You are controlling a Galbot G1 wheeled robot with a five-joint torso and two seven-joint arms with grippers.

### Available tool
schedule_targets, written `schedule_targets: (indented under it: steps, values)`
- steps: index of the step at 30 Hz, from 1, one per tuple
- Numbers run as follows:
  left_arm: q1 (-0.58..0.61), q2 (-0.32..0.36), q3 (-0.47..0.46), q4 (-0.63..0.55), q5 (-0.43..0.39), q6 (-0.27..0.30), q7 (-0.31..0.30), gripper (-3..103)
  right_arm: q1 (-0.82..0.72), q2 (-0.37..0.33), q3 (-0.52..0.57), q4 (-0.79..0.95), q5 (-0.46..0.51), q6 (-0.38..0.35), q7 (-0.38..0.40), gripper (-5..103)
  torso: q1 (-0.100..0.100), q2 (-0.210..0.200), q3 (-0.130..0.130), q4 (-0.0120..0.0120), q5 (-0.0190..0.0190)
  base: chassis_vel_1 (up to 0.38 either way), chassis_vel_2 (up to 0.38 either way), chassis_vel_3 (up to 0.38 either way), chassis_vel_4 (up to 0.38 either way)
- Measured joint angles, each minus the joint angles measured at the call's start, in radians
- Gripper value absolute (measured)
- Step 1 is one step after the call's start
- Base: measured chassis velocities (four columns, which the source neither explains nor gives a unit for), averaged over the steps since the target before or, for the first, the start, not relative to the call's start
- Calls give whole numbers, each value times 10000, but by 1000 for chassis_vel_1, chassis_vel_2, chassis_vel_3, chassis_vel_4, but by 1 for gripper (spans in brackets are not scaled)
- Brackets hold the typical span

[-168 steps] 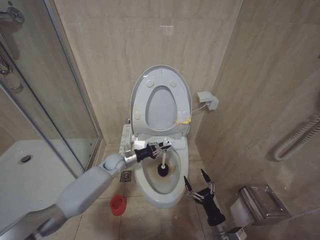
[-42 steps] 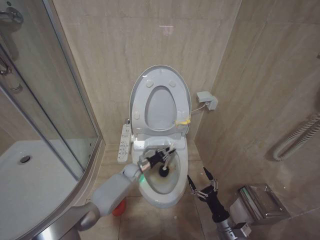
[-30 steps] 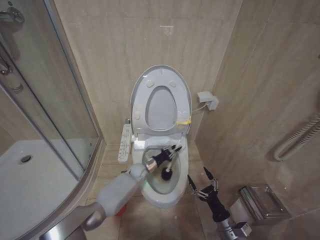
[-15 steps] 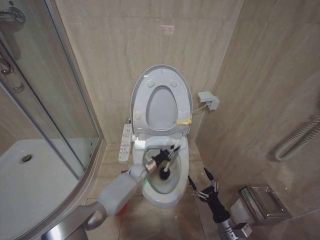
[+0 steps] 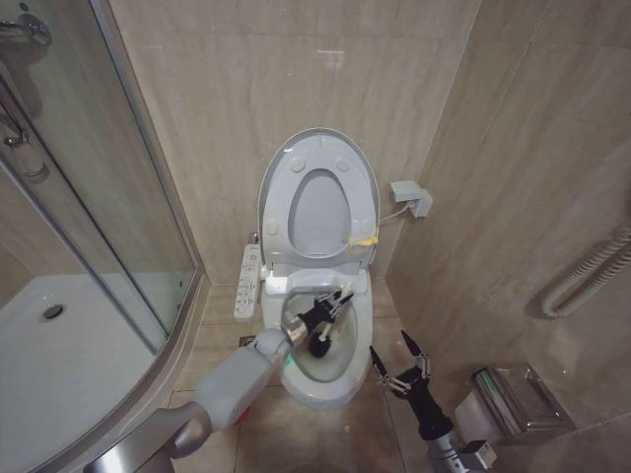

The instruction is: Open the toilet lid, clean the toilet bowl with a toilet brush, close the toilet lid, and flush.

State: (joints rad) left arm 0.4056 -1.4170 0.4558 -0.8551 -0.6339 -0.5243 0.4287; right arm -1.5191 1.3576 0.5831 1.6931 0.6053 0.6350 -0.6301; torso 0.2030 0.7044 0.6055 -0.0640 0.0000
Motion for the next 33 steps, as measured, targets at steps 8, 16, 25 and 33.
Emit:
schedule_targets:
  steps: [8,16,25,33]
  values:
    - [11,-400,-163,576,494,-223,22,19,-187,44,55,130,-7,7,-6,100,-1,1,-1,1,1,0,0,0,0]
    - [-42,-250,-338,297,292,-289,53,19,-149,44,109,132,1,15,-23,100,0,1,-1,-3,0,0,0,0,0]
    - [45,-364,-251,1056,445,-298,108,19,-200,155,57,182,-48,13,-52,100,0,0,-1,2,-2,0,0,0,0]
    - [-270,-541,-321,374,289,-313,89,19,-223,162,102,259,-30,13,-58,100,-1,1,-2,-10,0,0,0,0,0]
